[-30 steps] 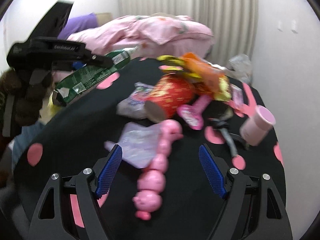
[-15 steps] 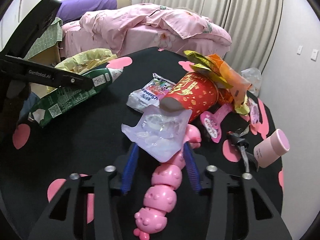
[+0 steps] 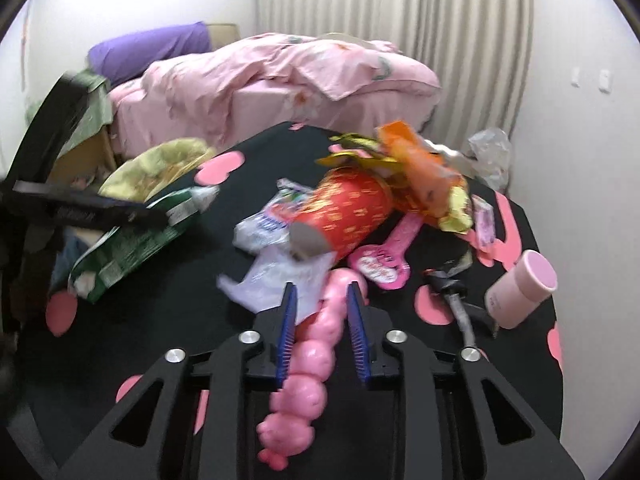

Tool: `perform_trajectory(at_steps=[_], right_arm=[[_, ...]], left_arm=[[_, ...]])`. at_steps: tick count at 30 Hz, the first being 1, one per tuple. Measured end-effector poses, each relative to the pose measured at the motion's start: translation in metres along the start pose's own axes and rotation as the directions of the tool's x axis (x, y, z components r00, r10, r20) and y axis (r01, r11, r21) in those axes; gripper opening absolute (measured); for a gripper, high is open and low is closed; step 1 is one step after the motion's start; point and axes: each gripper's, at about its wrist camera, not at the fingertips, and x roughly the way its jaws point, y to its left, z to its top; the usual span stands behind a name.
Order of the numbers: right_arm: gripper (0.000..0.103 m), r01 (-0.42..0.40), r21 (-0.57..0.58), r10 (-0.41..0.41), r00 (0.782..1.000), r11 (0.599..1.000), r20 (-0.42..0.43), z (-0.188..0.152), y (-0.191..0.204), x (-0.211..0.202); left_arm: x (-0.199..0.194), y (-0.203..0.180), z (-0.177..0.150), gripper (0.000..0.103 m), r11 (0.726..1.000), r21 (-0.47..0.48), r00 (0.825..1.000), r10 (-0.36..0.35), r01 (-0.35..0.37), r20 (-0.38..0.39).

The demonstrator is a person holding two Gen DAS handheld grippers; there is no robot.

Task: Collect trash
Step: 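Grasp the pink lollipop with the right tool while the left tool holds the milk carton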

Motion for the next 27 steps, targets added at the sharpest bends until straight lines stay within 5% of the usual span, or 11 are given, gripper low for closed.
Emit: perform_trajectory(at_steps=[7,12,15,20,27], right_arm=[[0.037,0.005,0.17,0.008,0.997,0.985,-0.075,0.016,-0.058,0.062],[0.037,-0.102,0.3,0.143,0.983,0.948,-0.117,0.018,-0.085,0.099],[0.036,-0.16,0.272,0.196,0.974,0.949,-0.111,0.019,-0.076,0.096],[0.011,-0.121,0.184,0.141,0.985,0.975,-0.098,0.015,-0.059,0.072],[0.006,-0.085,0.182,0.095,0.994,0.98,-0.048,-0.002,-0.06,0.033]], left_arm=[[0.003,-0.003,0.003,0.052,1.0,0.014,0.999,-0.024,0.025,-0.043],[0.002,-0.004,0.004,0.052,1.0,0.02,0.998,-0.02,0.022,-0.061],[0.003,-0.006,0.004,0.052,0.999,0.029,0.997,-0.02,0.022,-0.075],[0.004,-0.014,0.005,0.053,0.998,0.061,0.994,-0.029,0.035,-0.102],[0.016,-0.027,0.009,0.056,0.993,0.117,0.987,0.008,0.011,-0.163]])
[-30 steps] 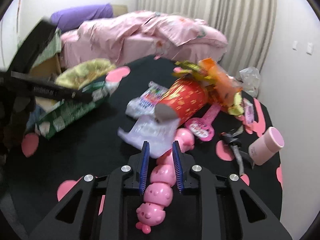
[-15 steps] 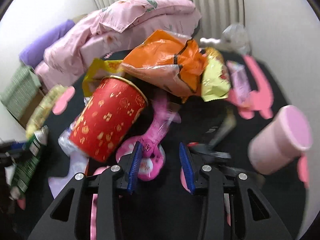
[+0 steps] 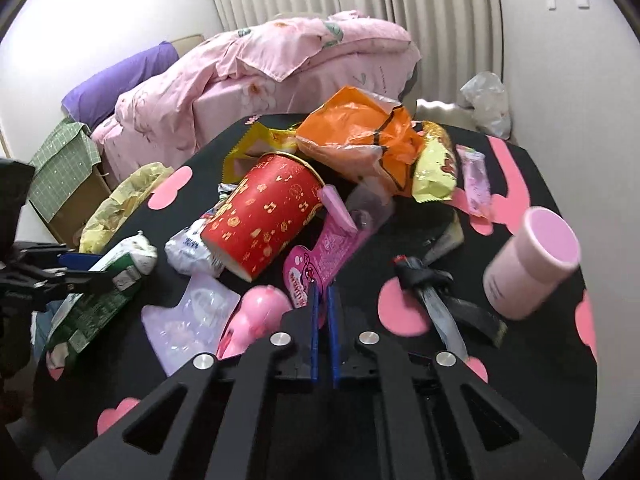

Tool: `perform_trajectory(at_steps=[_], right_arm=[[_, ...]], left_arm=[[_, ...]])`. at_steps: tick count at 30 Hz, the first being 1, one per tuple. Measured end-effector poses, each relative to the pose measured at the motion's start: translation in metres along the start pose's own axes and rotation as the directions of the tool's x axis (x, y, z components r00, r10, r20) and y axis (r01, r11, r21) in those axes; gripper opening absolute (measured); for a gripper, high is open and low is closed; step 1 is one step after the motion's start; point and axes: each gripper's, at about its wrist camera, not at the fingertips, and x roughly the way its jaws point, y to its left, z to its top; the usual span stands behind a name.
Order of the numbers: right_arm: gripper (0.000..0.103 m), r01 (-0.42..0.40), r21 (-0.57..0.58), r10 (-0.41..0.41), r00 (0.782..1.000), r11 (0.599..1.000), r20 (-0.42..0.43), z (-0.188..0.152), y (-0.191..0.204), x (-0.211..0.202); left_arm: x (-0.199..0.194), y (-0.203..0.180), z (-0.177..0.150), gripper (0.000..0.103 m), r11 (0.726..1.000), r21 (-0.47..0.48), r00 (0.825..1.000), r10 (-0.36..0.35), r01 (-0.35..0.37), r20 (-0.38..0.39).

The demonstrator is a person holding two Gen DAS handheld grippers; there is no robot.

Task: Collect trash
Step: 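Grasp the pink lollipop with the right tool while the left tool holds the milk carton, then carry both items over the yellow trash bag and open both tools to drop them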

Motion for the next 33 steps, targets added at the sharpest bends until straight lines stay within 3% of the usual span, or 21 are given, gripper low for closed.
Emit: perform_trajectory(at_steps=[6,10,13,15,18,20,21,22,27,33], right_arm=[[0.006,0.01,0.037,-0.012,0.999,0.999,0.038,-0.016,-0.006,-0.018],[0.006,0.011,0.036,-0.014,0.998,0.999,0.064,-0.018,-0.006,-0.027],[0.006,0.006,0.04,-0.009,0.997,0.999,0.079,-0.019,-0.006,-0.035],[0.006,-0.017,0.053,0.013,0.997,0.998,0.082,-0.02,-0.009,-0.038],[0.007,-0.014,0.076,0.009,0.998,0.997,0.062,-0.023,-0.014,-0.038],[0.017,0.014,0.067,-0.016,0.999,0.998,0.038,-0.027,-0.015,-0.033],[0.035,0.013,0.056,-0.015,1.0,0.998,0.027,-0.03,-0.014,-0.03],[0.047,0.014,0.052,-0.015,1.0,0.999,0.018,-0.032,-0.014,-0.027],[0.047,0.134,-0.056,-0.134,0.991,0.989,-0.006,-0.032,0.0,-0.009],[0.047,0.152,-0.107,-0.157,0.987,0.983,-0.044,-0.019,-0.001,0.021]], left_arm=[[0.02,-0.007,0.025,0.058,0.996,0.061,0.995,0.069,-0.065,-0.066],[0.035,-0.003,0.039,0.059,0.997,0.016,0.99,0.071,-0.07,-0.125],[0.02,-0.004,0.042,0.057,0.999,-0.008,0.997,0.046,-0.046,-0.063],[-0.001,-0.006,0.04,0.057,1.0,-0.009,1.0,0.015,-0.015,0.019],[-0.027,-0.006,0.034,0.057,1.0,-0.018,0.992,-0.002,0.004,0.128],[-0.038,-0.004,0.027,0.057,0.999,-0.032,0.984,-0.011,0.017,0.176],[-0.043,-0.003,0.023,0.057,0.999,-0.038,0.981,-0.012,0.02,0.195],[-0.045,-0.003,0.02,0.057,0.999,-0.043,0.979,-0.009,0.018,0.204],[-0.051,0.005,0.011,0.057,0.993,-0.111,0.97,0.001,0.026,0.241],[-0.053,0.009,0.006,0.057,0.991,-0.131,0.965,0.024,0.011,0.263]])
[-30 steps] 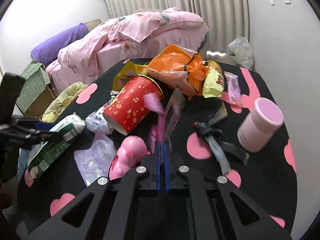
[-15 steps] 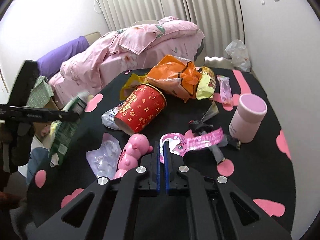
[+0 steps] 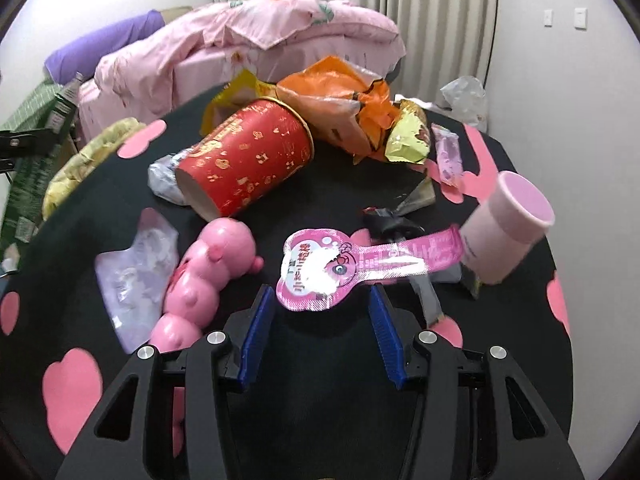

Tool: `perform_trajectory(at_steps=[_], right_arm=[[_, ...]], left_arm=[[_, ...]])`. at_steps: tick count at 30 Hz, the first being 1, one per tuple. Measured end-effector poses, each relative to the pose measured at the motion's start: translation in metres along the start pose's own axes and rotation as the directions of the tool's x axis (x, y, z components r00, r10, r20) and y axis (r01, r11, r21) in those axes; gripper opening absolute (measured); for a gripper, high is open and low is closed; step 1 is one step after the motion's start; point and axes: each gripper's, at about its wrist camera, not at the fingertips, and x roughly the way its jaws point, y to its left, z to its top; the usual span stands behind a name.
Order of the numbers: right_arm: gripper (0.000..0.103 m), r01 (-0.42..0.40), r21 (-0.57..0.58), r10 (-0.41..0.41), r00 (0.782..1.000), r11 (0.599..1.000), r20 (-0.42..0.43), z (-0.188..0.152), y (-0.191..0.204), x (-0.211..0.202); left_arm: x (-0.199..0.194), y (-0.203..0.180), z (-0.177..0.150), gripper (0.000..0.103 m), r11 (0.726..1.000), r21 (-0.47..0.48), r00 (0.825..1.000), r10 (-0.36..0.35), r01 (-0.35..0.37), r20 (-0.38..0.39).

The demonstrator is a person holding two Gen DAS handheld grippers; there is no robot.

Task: Collect trash
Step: 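Carry both items over the yellow trash bag and open both tools to drop them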

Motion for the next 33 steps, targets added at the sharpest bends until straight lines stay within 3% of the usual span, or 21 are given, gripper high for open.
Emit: perform_trajectory(at_steps=[1,2,10,13,16,18,21,25,26,28,33], right_arm=[[0.047,0.008,0.002,-0.008,1.0,1.0,0.008,0.002,0.0,0.001],[0.036,0.004,0.011,-0.004,1.0,1.0,0.022,0.005,-0.001,0.0],[0.036,0.005,0.01,-0.006,0.995,1.0,0.099,0.015,0.004,-0.03],[0.036,0.018,-0.028,-0.014,0.99,0.999,0.142,0.024,0.016,-0.049],[0.036,0.008,-0.068,0.005,0.982,0.998,0.187,0.037,0.031,-0.067],[0.036,-0.01,-0.101,0.032,0.975,0.995,0.218,0.051,0.045,-0.075],[0.036,-0.047,-0.152,0.085,0.964,0.987,0.253,0.074,0.069,-0.081],[0.036,-0.129,-0.219,0.187,0.944,0.967,0.271,0.107,0.108,-0.073],[0.036,-0.14,-0.233,0.202,0.942,0.962,0.269,0.112,0.116,-0.071],[0.036,-0.197,-0.272,0.265,0.934,0.942,0.241,0.127,0.143,-0.055],[0.036,-0.316,-0.406,0.4,0.906,0.857,0.138,0.154,0.205,-0.012]], left_arm=[[-0.001,0.0,0.0,0.057,1.0,0.002,1.0,0.001,-0.001,0.006],[-0.002,0.0,-0.001,0.057,1.0,0.004,1.0,0.002,-0.002,0.014],[-0.017,0.007,-0.005,0.057,1.0,-0.001,0.995,-0.004,0.004,0.103],[-0.029,0.014,-0.003,0.057,1.0,-0.019,0.986,0.005,-0.002,0.168],[-0.044,0.025,0.006,0.057,0.998,-0.028,0.966,0.061,-0.056,0.251],[-0.059,0.037,0.013,0.057,0.991,-0.031,0.938,0.135,-0.132,0.32],[-0.085,0.064,0.027,0.057,0.965,-0.07,0.865,0.259,-0.255,0.429],[-0.111,0.113,0.039,0.057,0.924,-0.173,0.778,0.381,-0.342,0.499],[-0.113,0.121,0.039,0.057,0.919,-0.192,0.77,0.394,-0.346,0.502],[-0.114,0.146,0.039,0.057,0.911,-0.243,0.768,0.412,-0.334,0.49],[-0.098,0.185,0.031,0.057,0.909,-0.331,0.805,0.388,-0.254,0.448]])
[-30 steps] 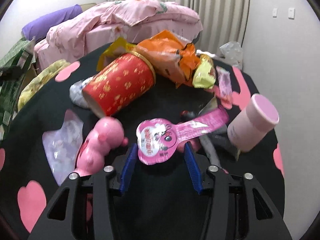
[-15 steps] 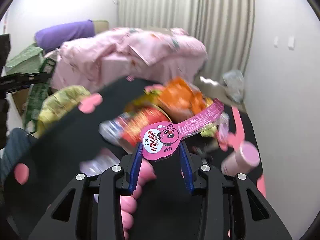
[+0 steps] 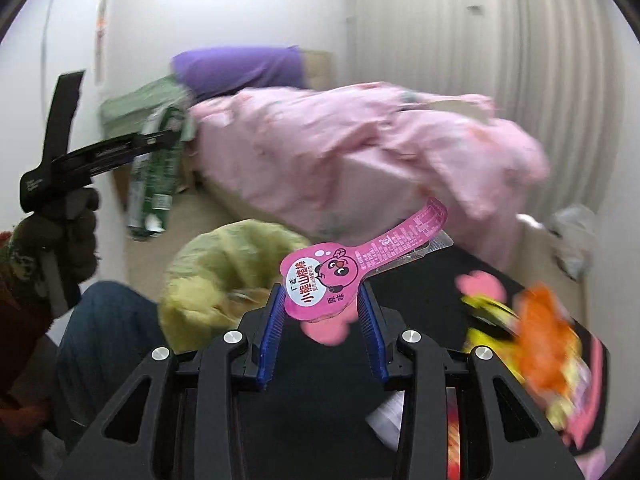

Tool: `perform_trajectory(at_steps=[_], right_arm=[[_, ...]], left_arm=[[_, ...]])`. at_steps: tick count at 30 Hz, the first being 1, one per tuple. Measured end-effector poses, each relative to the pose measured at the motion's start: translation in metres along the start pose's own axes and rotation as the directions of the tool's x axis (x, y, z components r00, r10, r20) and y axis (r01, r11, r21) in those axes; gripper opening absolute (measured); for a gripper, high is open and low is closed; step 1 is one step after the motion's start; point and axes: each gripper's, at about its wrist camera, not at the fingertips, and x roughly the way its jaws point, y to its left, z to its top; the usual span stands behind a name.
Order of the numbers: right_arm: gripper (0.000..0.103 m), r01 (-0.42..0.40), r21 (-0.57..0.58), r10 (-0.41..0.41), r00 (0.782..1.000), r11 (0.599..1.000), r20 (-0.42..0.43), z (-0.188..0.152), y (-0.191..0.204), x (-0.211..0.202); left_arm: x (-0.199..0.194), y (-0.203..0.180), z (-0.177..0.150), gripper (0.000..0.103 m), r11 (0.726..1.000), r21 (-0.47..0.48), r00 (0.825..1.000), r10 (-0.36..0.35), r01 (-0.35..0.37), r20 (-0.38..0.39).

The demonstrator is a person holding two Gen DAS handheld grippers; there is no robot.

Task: Collect trash
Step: 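Carry both items over the yellow trash bag and open both tools to drop them, then grasp the dark grey plastic strip with the right tool while the left tool returns to the table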

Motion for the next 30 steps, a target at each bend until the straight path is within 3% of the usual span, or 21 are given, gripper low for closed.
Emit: perform_trajectory(at_steps=[4,9,13,15,18,22,25,30], right_arm=[[0.036,-0.062,-0.114,0.057,0.997,0.992,-0.049,0.014,0.02,0.051],[0.036,-0.125,-0.18,0.107,0.988,0.976,-0.108,0.017,0.03,0.101],[0.036,-0.161,-0.16,0.142,0.982,0.974,-0.123,0.015,0.028,0.118],[0.037,-0.208,-0.12,0.192,0.972,0.971,-0.133,0.014,0.025,0.125],[0.052,-0.228,-0.127,0.213,0.97,0.965,-0.119,0.008,0.026,0.125],[0.056,-0.223,-0.14,0.204,0.969,0.965,-0.138,0.001,0.028,0.126],[0.059,-0.21,-0.109,0.195,0.971,0.971,-0.139,0.001,0.023,0.122],[0.059,-0.167,-0.044,0.162,0.981,0.985,-0.103,0.003,0.006,0.097]], left_arm=[[0.027,0.009,-0.007,0.057,0.997,-0.071,0.998,-0.043,0.041,-0.034],[0.054,0.01,-0.012,0.057,0.996,-0.073,0.998,-0.057,0.054,-0.034],[0.076,0.016,-0.02,0.057,0.991,-0.109,0.994,-0.08,0.072,-0.071],[0.088,0.023,-0.03,0.057,0.984,-0.144,0.981,-0.127,0.106,-0.145],[0.093,0.033,-0.044,0.06,0.975,-0.19,0.961,-0.159,0.117,-0.225],[0.095,0.044,-0.06,0.07,0.972,-0.218,0.944,-0.155,0.092,-0.291],[0.091,0.049,-0.065,0.071,0.973,-0.222,0.945,-0.134,0.068,-0.3],[0.072,0.049,-0.056,0.071,0.975,-0.22,0.965,-0.082,0.026,-0.249]])
